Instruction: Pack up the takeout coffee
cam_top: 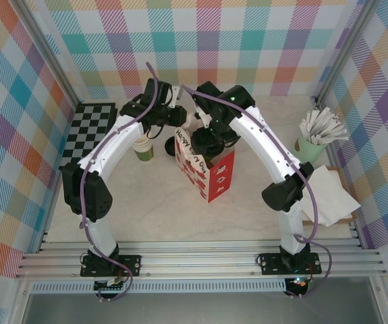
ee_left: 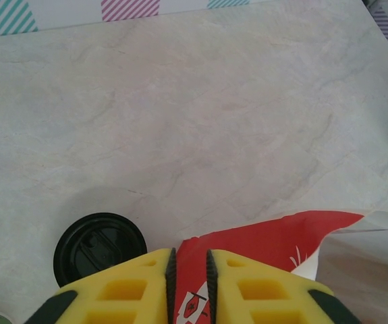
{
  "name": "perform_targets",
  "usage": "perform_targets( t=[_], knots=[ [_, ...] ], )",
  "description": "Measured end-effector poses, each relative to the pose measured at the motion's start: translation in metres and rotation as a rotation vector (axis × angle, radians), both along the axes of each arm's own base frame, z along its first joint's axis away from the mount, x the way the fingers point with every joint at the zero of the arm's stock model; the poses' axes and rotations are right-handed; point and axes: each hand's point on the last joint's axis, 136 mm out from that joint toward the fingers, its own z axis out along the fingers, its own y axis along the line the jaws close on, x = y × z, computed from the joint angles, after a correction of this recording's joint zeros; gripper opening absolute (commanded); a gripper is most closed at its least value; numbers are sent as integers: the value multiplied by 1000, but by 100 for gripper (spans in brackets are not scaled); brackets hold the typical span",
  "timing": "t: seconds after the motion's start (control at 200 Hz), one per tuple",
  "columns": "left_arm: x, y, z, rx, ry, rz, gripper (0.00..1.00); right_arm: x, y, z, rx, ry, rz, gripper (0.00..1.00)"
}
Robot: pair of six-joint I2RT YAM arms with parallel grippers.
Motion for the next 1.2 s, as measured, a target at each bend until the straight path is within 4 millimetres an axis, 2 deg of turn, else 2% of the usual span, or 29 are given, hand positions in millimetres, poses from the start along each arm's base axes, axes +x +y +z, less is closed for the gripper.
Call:
perform_targets(
  t=[0.18,0.265,0.56,0.775,1.2],
  knots=[
    [-1,-1,0,-7,3,-7,8,-11,8,-7,38,65,28,40],
    [-1,-1,-1,-7,3,-7,0,-15,7,-6,47,73,31,41],
    [-6,0,-14,5,-3,-30,0,-13,-28,15,52,20,-38,41],
    [-8,-2,-9,-6,-34,-46,0,-17,-34,-6,6,73,-45,41],
    [-12,-7,-2,-98,9,-2,0,-28,-8,-13,30,99,29,40]
  ],
)
